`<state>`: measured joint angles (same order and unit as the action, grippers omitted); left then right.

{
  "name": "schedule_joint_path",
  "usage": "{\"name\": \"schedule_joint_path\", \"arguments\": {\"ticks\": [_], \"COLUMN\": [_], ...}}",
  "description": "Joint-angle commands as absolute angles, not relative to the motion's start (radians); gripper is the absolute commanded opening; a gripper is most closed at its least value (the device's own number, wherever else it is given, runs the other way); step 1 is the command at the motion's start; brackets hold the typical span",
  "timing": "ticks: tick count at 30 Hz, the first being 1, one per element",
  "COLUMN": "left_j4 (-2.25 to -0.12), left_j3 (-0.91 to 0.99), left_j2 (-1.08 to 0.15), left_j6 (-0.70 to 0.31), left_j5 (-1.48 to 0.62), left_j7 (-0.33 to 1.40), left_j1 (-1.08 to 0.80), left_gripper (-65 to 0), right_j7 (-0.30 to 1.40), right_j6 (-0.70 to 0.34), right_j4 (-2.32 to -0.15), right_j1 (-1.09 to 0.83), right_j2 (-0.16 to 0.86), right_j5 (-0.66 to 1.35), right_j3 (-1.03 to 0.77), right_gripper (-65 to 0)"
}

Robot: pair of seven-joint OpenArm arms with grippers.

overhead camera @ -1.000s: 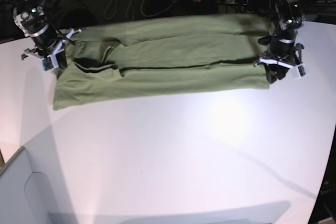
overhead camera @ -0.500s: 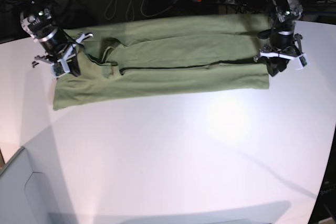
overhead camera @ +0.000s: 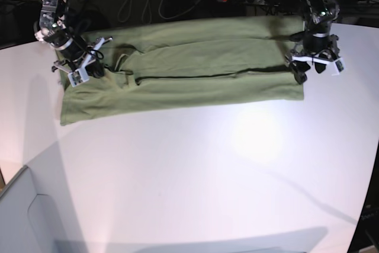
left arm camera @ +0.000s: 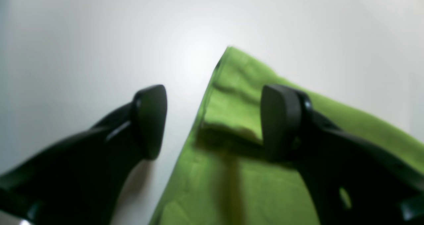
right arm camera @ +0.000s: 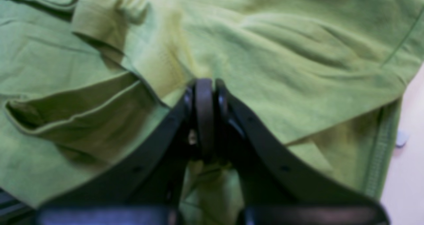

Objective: Fold the T-shirt properly
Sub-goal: 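Grasp the folded shirt's corners near the collar with both grippers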

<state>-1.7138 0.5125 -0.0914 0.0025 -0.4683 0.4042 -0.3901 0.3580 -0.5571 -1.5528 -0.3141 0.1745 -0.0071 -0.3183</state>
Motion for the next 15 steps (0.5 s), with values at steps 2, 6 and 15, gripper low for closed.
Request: {"name": "schedule_joint_path", "arguments": {"ticks": [2, 6, 15], "left_j4": [-1.702, -1.692, -1.690], "left_j3": [0.518, 0.507, 0.483], "left_j2": [-0.099, -0.099, -0.104], "left_j6": [-0.001, -0.002, -0.002], "left_j5": [-0.472, -0.473, -0.562], "left_j7": [0.383, 0.383, 0.383], "left_j1": [-0.394, -0.400, -0.438], "left_gripper": [-26.2, -26.9, -27.1], "right_j7": [0.358, 0.352, 0.305], "right_j6": [-0.568, -0.568, -0.568], "right_j4": [-1.563, -1.603, -1.781], "right_j1": [-0.312, -0.312, -0.348], "right_j2": [0.185, 0.185, 0.177], "right_j5": [-0.010, -0.010, -0.008], "right_j3": [-0.325, -0.337, -0.390], "right_gripper": [-64.4, -64.6, -64.5]}}
